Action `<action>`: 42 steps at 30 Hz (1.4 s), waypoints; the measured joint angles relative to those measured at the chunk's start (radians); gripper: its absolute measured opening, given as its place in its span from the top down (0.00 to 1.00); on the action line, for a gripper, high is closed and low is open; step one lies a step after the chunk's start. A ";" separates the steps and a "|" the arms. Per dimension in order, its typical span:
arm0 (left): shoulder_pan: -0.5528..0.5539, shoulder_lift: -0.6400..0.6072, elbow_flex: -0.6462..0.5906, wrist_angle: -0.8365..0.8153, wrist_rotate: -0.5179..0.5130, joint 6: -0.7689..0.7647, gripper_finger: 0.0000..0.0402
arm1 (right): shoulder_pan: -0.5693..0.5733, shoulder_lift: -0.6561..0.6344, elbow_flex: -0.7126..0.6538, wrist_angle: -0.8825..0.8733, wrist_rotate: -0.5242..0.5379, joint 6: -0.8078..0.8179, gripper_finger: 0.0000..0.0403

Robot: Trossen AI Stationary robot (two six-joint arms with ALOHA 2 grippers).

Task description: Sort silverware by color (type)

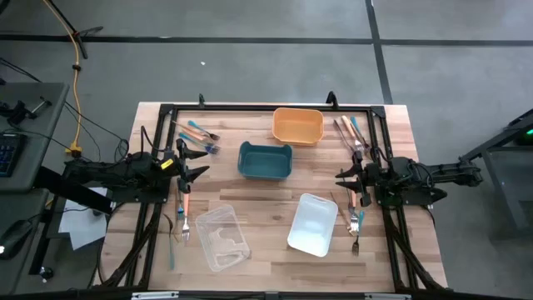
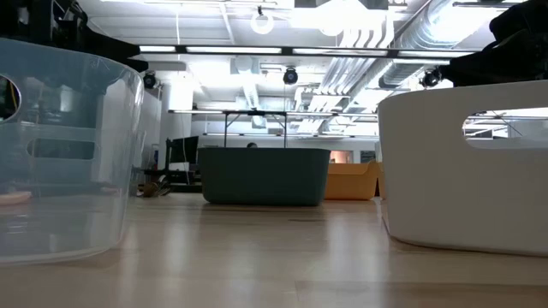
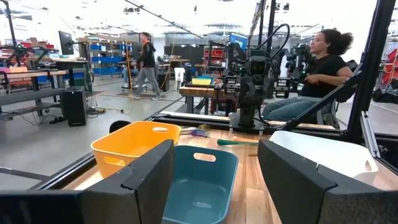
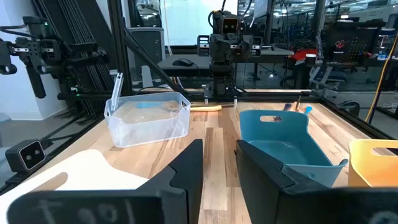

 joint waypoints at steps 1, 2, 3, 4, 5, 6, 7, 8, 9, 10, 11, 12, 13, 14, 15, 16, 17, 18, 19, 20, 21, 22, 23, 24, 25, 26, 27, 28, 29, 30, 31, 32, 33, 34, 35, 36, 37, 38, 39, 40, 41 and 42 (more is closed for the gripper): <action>0.000 0.000 0.000 0.000 0.000 0.000 0.44 | 0.000 0.000 0.000 0.000 0.000 0.000 0.77; 0.000 0.000 0.000 0.000 0.000 0.000 0.44 | 0.000 0.000 0.000 0.000 0.000 0.000 0.77; 0.000 0.000 0.000 0.000 0.000 0.000 0.44 | 0.000 0.000 0.000 0.000 0.000 0.000 0.77; 0.000 0.000 0.000 0.000 0.000 0.000 0.44 | 0.000 0.000 0.000 0.000 0.000 0.000 0.77; 0.000 0.000 0.000 0.000 0.000 0.000 0.44 | 0.000 0.000 0.000 0.000 0.000 0.000 0.77; 0.000 0.000 0.000 0.000 0.000 0.000 0.44 | 0.000 0.000 0.000 0.000 0.000 0.000 0.77; 0.000 0.000 0.000 0.000 0.000 0.000 0.44 | 0.000 0.000 0.000 0.000 0.000 0.000 0.77; 0.000 0.000 0.000 0.000 0.000 0.000 0.44 | 0.000 0.000 0.000 0.000 -0.001 0.000 0.77; 0.000 0.000 0.000 0.000 0.000 0.000 0.44 | 0.000 0.000 0.000 0.000 -0.001 0.000 0.77; 0.000 0.000 0.000 0.000 0.000 0.000 0.44 | 0.000 0.000 0.000 0.000 -0.001 0.000 0.77; 0.000 0.000 0.000 0.000 0.000 0.000 0.44 | 0.000 0.000 0.000 0.000 -0.001 0.000 0.77; 0.000 0.000 0.000 0.000 0.000 0.000 0.44 | 0.000 0.000 0.000 0.000 -0.001 0.000 0.77; 0.000 0.000 0.000 0.000 0.000 0.000 0.44 | 0.000 0.000 0.000 0.000 -0.001 0.000 0.77; 0.000 0.000 0.000 0.000 0.000 0.000 0.44 | 0.000 0.000 0.000 0.000 -0.001 0.000 0.77; 0.000 0.000 0.000 0.000 0.000 0.000 0.44 | 0.000 0.000 0.000 0.000 -0.001 0.000 0.77; 0.000 0.000 0.000 0.000 0.000 0.000 0.44 | 0.000 0.000 0.000 0.000 -0.001 0.000 0.77; 0.000 0.000 0.000 0.000 0.000 0.000 0.44 | 0.000 0.000 0.000 0.000 -0.001 0.000 0.77; 0.000 0.000 0.000 0.000 0.000 0.000 0.44 | 0.000 0.000 0.000 0.000 -0.002 0.000 0.77; 0.000 0.000 0.000 0.000 0.000 0.000 0.44 | 0.000 0.000 0.000 0.001 -0.002 0.000 0.77; 0.000 0.000 0.000 0.000 0.000 0.000 0.44 | 0.000 0.000 0.000 0.006 -0.002 0.000 0.77; 0.000 0.000 0.000 0.000 0.000 0.000 0.44 | 0.000 0.000 0.000 0.016 -0.002 0.000 0.77; 0.000 0.000 0.000 0.000 0.000 0.000 0.44 | 0.000 0.000 0.000 0.036 -0.002 0.011 0.77; 0.000 0.000 0.000 0.000 0.000 0.000 0.44 | 0.000 0.000 0.000 0.069 -0.004 0.050 0.77; 0.000 0.000 0.000 0.000 0.000 0.000 0.44 | 0.000 0.000 0.000 0.111 -0.006 0.112 0.77; 0.000 0.000 0.000 0.000 0.000 0.000 0.44 | 0.000 0.000 0.000 0.164 0.001 0.182 0.77; 0.000 0.000 0.000 0.000 0.000 0.000 0.44 | 0.001 0.000 0.000 0.226 0.033 0.240 0.77; 0.000 0.000 0.000 0.000 0.000 0.000 0.44 | 0.000 0.000 0.000 0.286 0.081 0.276 0.77; 0.000 0.000 0.000 0.000 0.000 0.000 0.44 | -0.001 0.000 0.000 0.333 0.150 0.289 0.77; 0.000 0.000 0.000 0.000 0.000 0.000 0.44 | -0.003 0.000 0.000 0.369 0.216 0.282 0.77; 0.000 0.000 0.000 0.000 0.000 0.000 0.44 | -0.005 0.000 0.000 0.396 0.287 0.263 0.77; 0.000 0.000 0.000 0.000 0.000 0.000 0.44 | -0.006 0.000 0.000 0.419 0.361 0.240 0.77; 0.000 0.000 0.000 0.000 0.000 0.000 0.44 | -0.007 0.000 0.000 0.436 0.425 0.225 0.77; 0.000 0.000 0.000 0.000 0.000 0.000 0.44 | -0.007 0.000 0.000 0.441 0.472 0.223 0.77; 0.000 0.000 0.000 0.000 0.000 0.000 0.44 | -0.007 0.000 0.000 0.433 0.500 0.223 0.77; 0.000 0.000 0.000 0.000 0.000 0.000 0.44 | -0.008 0.002 0.000 0.420 0.510 0.219 0.77; 0.000 0.000 0.000 0.000 0.000 0.000 0.44 | -0.010 0.006 0.000 0.409 0.509 0.224 0.77; 0.000 0.000 0.000 0.000 0.000 0.000 0.44 | -0.012 0.011 0.000 0.401 0.505 0.245 0.77; 0.000 0.000 0.000 0.000 0.000 0.000 0.44 | -0.014 0.019 0.000 0.398 0.502 0.278 0.77; 0.000 0.000 0.000 0.000 0.000 0.000 0.44 | -0.019 0.036 0.000 0.405 0.503 0.303 0.77; 0.000 0.000 0.000 0.000 0.000 0.000 0.44 | -0.026 0.053 0.000 0.412 0.517 0.319 0.77; 0.000 0.000 0.000 0.000 0.000 0.000 0.44 | -0.034 0.073 0.001 0.416 0.554 0.325 0.77; 0.000 0.000 0.000 0.000 0.000 0.000 0.44 | -0.044 0.094 0.011 0.398 0.599 0.324 0.77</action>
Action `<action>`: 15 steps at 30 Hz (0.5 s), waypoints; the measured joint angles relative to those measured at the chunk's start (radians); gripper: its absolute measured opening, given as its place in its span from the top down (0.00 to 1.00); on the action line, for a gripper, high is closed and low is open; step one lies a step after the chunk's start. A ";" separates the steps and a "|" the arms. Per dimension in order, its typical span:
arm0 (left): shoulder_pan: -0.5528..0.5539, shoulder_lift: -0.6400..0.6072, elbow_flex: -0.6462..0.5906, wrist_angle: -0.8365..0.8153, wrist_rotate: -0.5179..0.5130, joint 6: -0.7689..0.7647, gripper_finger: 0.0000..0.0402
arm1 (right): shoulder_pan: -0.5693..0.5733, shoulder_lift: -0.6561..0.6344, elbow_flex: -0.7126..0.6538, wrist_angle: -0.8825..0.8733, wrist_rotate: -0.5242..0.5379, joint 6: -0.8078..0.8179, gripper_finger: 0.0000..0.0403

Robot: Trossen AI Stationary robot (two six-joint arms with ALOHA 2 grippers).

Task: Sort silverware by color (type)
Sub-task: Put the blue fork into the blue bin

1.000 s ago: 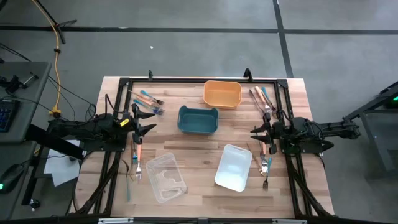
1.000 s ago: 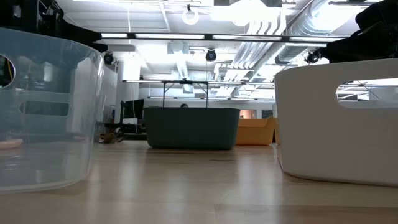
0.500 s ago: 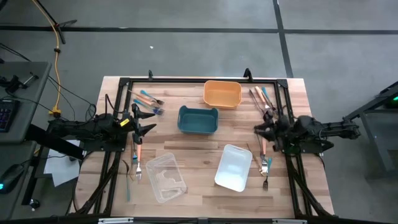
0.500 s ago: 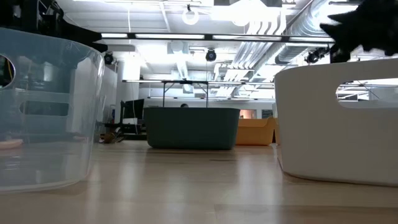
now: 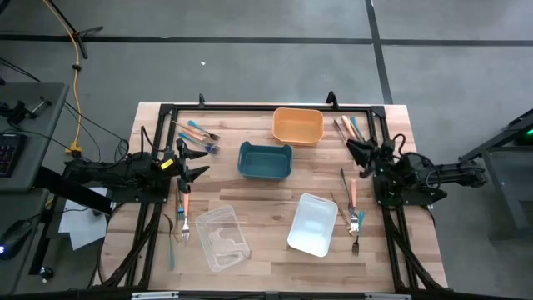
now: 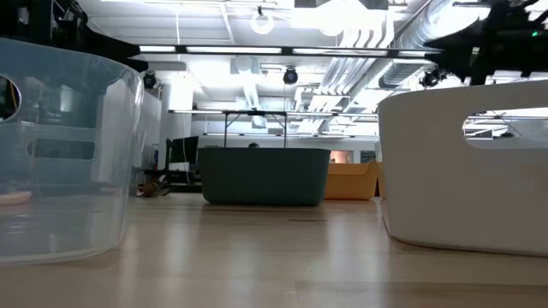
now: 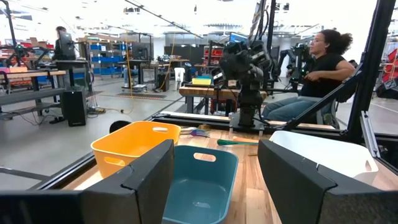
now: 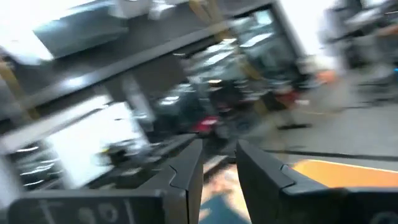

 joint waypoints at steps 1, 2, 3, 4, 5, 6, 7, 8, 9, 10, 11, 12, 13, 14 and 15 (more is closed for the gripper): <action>0.000 0.000 0.000 0.000 0.000 0.000 0.44 | -0.012 0.026 0.025 -0.047 0.050 -0.009 0.77; 0.000 0.000 0.000 0.000 0.000 0.000 0.44 | -0.025 0.048 0.061 -0.129 0.089 -0.013 0.76; 0.000 0.000 0.000 0.000 0.000 0.000 0.44 | -0.039 0.071 0.108 -0.243 0.125 -0.007 0.75; 0.000 0.000 0.000 0.000 0.000 0.000 0.44 | -0.055 0.099 0.161 -0.370 0.151 0.018 0.74; 0.000 0.000 0.000 0.000 0.000 0.000 0.44 | -0.074 0.132 0.221 -0.507 0.174 0.063 0.72; 0.000 0.000 0.000 0.000 0.000 0.000 0.44 | -0.094 0.168 0.276 -0.639 0.195 0.117 0.70; 0.000 0.000 0.000 0.000 0.000 0.000 0.44 | -0.116 0.208 0.329 -0.761 0.209 0.172 0.68; 0.000 0.000 0.000 0.000 0.000 0.000 0.44 | -0.138 0.252 0.380 -0.875 0.217 0.225 0.65; 0.000 0.000 0.000 0.000 0.000 0.000 0.44 | -0.162 0.297 0.422 -0.975 0.218 0.283 0.63; 0.000 0.000 0.000 0.000 0.000 0.000 0.44 | -0.188 0.344 0.455 -1.064 0.213 0.345 0.61; 0.000 0.000 0.000 0.000 0.000 0.000 0.44 | -0.213 0.388 0.479 -1.141 0.195 0.400 0.59; 0.000 0.000 0.000 0.000 0.000 0.000 0.44 | -0.237 0.433 0.495 -1.193 0.173 0.442 0.57; 0.000 0.000 0.000 0.000 0.000 0.000 0.44 | -0.264 0.482 0.504 -1.221 0.146 0.473 0.56; 0.000 0.000 0.000 0.000 0.000 0.000 0.44 | -0.288 0.526 0.505 -1.238 0.117 0.492 0.55; 0.000 0.000 0.000 0.000 0.000 0.000 0.44 | -0.313 0.570 0.504 -1.250 0.088 0.505 0.55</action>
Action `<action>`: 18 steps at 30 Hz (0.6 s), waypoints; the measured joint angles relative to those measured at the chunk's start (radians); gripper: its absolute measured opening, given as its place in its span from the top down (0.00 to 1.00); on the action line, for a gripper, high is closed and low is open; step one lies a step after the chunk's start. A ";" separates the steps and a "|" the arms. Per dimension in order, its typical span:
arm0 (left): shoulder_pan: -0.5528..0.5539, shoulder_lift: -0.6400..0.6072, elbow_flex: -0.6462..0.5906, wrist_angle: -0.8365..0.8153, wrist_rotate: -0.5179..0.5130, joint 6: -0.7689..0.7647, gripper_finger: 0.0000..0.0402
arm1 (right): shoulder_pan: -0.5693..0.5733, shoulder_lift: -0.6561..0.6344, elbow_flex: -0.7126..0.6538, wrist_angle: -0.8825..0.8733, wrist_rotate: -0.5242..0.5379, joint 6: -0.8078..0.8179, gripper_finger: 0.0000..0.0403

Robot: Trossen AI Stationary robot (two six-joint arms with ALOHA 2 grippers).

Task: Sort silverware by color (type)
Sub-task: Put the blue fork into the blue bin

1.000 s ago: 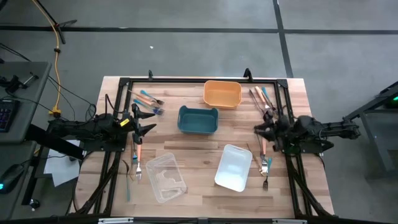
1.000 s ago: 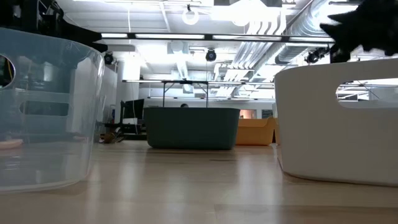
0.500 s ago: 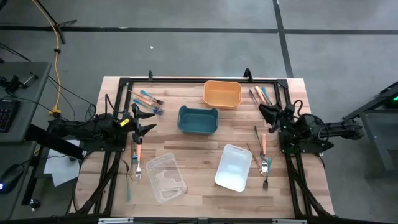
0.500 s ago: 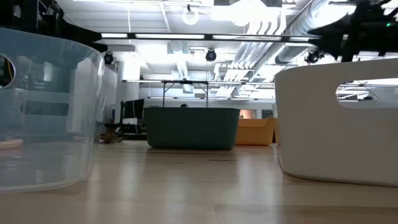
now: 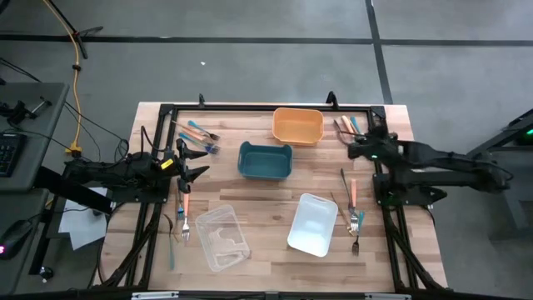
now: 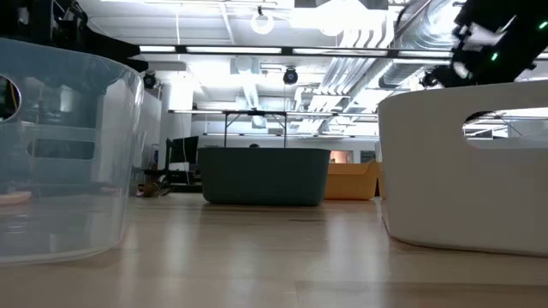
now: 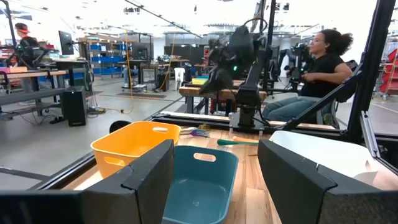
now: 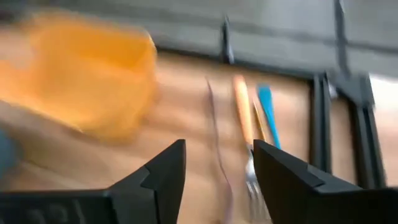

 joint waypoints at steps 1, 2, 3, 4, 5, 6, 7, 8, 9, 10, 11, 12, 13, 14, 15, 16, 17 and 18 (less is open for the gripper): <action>0.000 0.000 0.000 0.000 0.000 0.000 0.44 | -0.028 0.046 -0.005 0.002 -0.025 0.003 0.54; 0.000 0.000 0.000 0.000 0.000 0.000 0.44 | -0.054 0.086 -0.007 0.003 -0.045 0.005 0.54; 0.000 0.000 0.000 0.000 0.000 0.000 0.44 | -0.081 0.126 -0.008 0.004 -0.058 0.005 0.54; 0.000 0.000 0.000 0.000 0.000 0.000 0.44 | -0.109 0.164 -0.008 0.007 -0.077 0.006 0.54; 0.000 0.000 0.000 0.000 0.000 0.000 0.44 | -0.135 0.200 -0.008 0.008 -0.098 0.005 0.54; 0.000 0.000 0.000 0.000 0.000 0.000 0.44 | -0.161 0.233 -0.008 0.008 -0.114 0.002 0.54; 0.000 0.000 0.000 0.000 0.000 0.000 0.44 | -0.189 0.264 -0.008 0.008 -0.128 0.000 0.54; 0.000 0.000 0.000 0.000 0.000 0.000 0.44 | -0.216 0.292 -0.008 0.011 -0.147 -0.005 0.54; 0.000 0.000 0.000 0.000 0.000 0.000 0.44 | -0.242 0.318 -0.008 0.019 -0.173 -0.020 0.54; 0.000 0.000 0.000 0.000 0.000 0.000 0.44 | -0.267 0.344 -0.008 0.032 -0.201 -0.040 0.54; 0.000 0.000 0.000 0.000 0.000 0.000 0.44 | -0.289 0.370 -0.008 0.048 -0.227 -0.065 0.54; 0.000 0.000 0.000 0.000 0.000 0.000 0.44 | -0.309 0.391 -0.009 0.068 -0.250 -0.093 0.54; 0.000 0.000 0.000 0.000 0.000 0.000 0.44 | -0.326 0.410 -0.009 0.094 -0.267 -0.118 0.54; 0.000 0.000 0.000 0.000 0.000 0.000 0.44 | -0.342 0.428 -0.009 0.123 -0.283 -0.141 0.54; 0.000 0.000 0.000 0.000 0.000 0.000 0.44 | -0.357 0.445 -0.009 0.152 -0.301 -0.163 0.54; 0.000 0.000 0.000 0.000 0.000 0.000 0.44 | -0.371 0.458 -0.009 0.177 -0.318 -0.185 0.54; 0.000 0.000 0.000 0.000 0.000 0.000 0.44 | -0.385 0.471 -0.009 0.200 -0.331 -0.206 0.54; 0.000 0.000 0.000 0.000 0.000 0.000 0.44 | -0.397 0.483 -0.009 0.219 -0.344 -0.220 0.54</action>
